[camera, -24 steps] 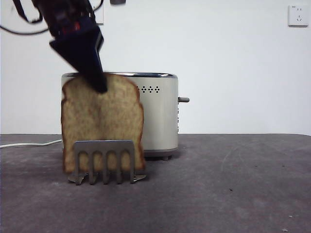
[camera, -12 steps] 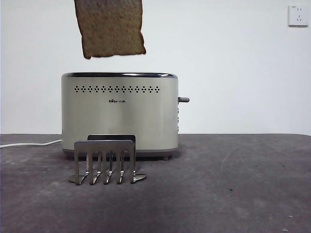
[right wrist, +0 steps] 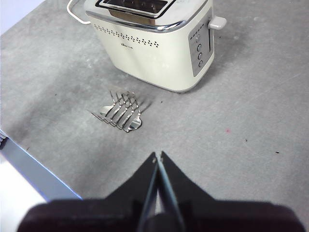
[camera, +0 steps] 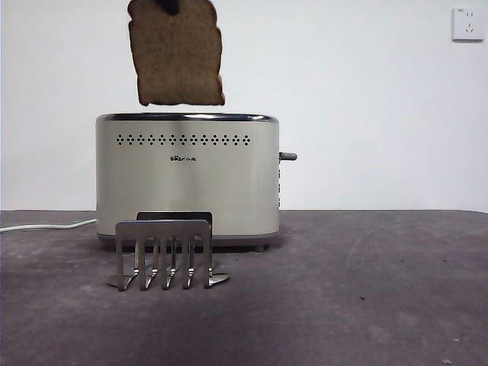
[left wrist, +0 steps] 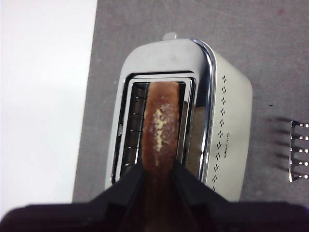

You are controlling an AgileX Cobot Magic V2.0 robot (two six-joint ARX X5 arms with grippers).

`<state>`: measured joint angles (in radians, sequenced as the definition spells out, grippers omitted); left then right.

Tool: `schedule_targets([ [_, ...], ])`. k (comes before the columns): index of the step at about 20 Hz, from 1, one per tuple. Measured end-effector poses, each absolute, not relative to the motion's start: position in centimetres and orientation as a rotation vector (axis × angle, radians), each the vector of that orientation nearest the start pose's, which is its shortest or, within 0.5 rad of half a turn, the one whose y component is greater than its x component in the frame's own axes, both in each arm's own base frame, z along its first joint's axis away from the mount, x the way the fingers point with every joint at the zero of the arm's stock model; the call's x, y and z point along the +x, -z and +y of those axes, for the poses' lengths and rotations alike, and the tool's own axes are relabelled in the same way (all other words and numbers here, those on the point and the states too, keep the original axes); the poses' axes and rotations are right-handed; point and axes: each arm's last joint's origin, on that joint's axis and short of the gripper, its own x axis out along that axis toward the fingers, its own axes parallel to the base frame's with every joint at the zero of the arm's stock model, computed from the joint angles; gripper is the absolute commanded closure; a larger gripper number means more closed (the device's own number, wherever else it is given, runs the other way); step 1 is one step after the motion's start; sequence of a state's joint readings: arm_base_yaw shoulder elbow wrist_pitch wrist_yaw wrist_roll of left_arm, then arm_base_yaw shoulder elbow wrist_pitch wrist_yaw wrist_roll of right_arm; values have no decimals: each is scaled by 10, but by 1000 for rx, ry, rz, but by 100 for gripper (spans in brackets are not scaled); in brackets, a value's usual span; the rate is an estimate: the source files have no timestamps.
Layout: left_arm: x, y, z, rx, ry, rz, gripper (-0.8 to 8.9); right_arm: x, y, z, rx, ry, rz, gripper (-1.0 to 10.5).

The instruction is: Pick up a slice of bread from the rack,put the bread on the toaster,press the button

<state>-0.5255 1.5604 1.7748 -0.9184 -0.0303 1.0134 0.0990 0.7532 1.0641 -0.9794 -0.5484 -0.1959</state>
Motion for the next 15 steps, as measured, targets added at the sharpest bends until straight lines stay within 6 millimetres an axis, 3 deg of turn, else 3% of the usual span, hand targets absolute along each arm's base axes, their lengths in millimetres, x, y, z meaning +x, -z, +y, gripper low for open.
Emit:
schedule_targets([
  [15, 320, -381, -149, 1056, 891, 473, 813, 119, -357, 27, -25, -684, 620, 958],
])
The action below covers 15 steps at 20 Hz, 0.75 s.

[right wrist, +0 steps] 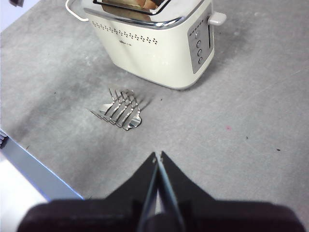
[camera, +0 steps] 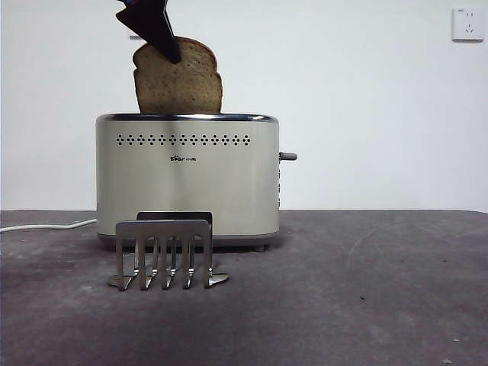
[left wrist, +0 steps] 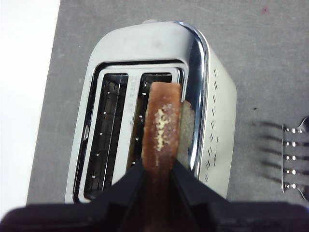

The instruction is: Pick up a slice of bread from the rack,put the bread on the toaster,press the button

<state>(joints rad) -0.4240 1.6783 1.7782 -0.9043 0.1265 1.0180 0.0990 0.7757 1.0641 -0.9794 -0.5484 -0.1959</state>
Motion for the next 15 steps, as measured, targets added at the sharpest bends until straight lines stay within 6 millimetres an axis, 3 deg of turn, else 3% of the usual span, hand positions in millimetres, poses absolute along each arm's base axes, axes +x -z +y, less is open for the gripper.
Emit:
schedule_targets([
  [2, 328, -377, -148, 1033, 911, 459, 803, 123, -355, 27, -22, -685, 633, 958],
  [6, 340, -375, -149, 985, 878, 438, 516, 139, -353, 29, -23, -685, 631, 958],
  [10, 356, -350, -153, 929, 856, 526, 495, 161, -353, 31, -30, -683, 581, 958],
  [15, 355, -361, -152, 842, 800, 493, 494, 196, -353, 35, 6, -665, 503, 958],
])
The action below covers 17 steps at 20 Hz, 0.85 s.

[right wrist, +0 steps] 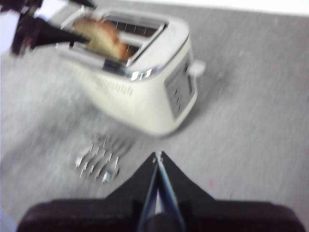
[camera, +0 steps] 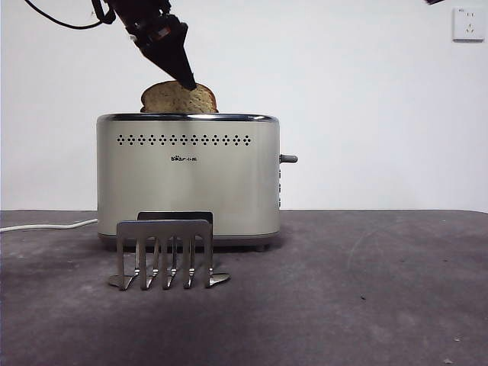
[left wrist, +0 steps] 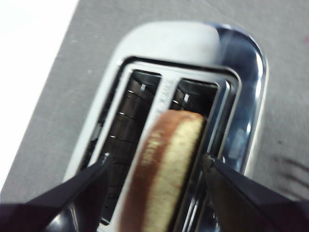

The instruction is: Pick up a slice of bread from the rack,put the bread on the toaster,press the button

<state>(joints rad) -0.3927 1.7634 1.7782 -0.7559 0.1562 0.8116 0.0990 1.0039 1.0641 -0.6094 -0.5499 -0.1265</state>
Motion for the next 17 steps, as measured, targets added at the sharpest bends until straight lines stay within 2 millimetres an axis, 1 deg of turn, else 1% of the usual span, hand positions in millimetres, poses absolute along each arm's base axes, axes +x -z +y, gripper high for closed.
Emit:
schedule_targets([
  [2, 353, -369, -151, 787, 767, 468, 494, 212, -350, 36, 30, -658, 480, 959],
  [4, 342, -384, -147, 709, 731, 452, 494, 230, -346, 39, 70, -684, 455, 959],
  [6, 326, -406, -140, 611, 691, 429, 494, 250, -341, 42, 124, -734, 420, 959],
  [9, 290, -438, -125, 451, 643, 412, 495, 283, -329, 46, 216, -735, 394, 959],
  [13, 259, -458, -113, 325, 638, 422, 495, 312, -315, 52, 297, -760, 426, 959],
  [17, 226, -474, -102, 231, 701, 414, 495, 342, -303, 61, 339, -767, 480, 959],
])
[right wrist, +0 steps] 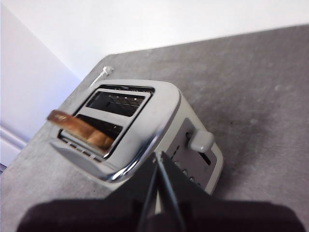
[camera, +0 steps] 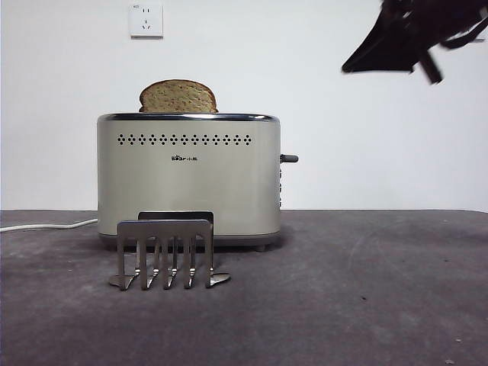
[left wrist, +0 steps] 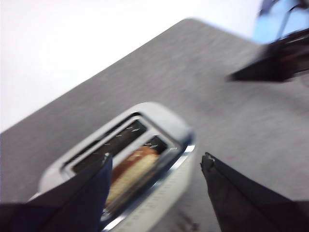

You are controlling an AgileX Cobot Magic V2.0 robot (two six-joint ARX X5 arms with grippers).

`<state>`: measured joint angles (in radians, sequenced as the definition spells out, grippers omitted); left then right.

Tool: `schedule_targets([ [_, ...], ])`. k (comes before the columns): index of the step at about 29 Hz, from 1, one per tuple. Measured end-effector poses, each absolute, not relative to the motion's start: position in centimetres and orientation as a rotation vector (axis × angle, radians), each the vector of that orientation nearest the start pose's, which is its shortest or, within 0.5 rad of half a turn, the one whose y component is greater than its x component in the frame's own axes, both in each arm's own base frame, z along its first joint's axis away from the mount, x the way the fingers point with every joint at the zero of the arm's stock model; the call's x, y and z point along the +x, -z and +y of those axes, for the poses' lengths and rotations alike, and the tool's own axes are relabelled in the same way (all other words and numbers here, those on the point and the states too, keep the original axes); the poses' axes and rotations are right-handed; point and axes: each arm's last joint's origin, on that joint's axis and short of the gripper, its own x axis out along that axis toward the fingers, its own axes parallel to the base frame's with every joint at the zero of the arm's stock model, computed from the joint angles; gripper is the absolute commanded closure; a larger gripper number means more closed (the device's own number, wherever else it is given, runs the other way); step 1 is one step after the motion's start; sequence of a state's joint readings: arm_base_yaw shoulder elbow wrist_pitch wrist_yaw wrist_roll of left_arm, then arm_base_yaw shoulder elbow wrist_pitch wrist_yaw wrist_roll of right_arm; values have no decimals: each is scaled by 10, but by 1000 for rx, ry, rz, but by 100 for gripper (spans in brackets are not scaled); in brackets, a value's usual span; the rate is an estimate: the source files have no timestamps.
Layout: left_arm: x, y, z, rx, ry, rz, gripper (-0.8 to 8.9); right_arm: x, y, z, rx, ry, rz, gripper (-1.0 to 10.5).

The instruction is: Pick up a slice of bread from the rack,put the bread on the toaster,press the button

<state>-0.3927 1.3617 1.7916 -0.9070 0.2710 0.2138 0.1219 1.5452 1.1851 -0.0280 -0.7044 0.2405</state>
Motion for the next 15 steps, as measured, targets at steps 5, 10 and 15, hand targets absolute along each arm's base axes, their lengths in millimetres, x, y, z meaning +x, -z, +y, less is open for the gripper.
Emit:
schedule_targets([
  [5, 194, -489, -90, 179, 738, 387, 499, 376, -293, 79, 348, -797, 516, 959],
  [10, 173, -495, -82, 150, 740, 385, 499, 405, -281, 95, 349, -817, 540, 959],
  [15, 165, -494, -79, 139, 755, 409, 499, 423, -264, 107, 352, -822, 576, 959],
])
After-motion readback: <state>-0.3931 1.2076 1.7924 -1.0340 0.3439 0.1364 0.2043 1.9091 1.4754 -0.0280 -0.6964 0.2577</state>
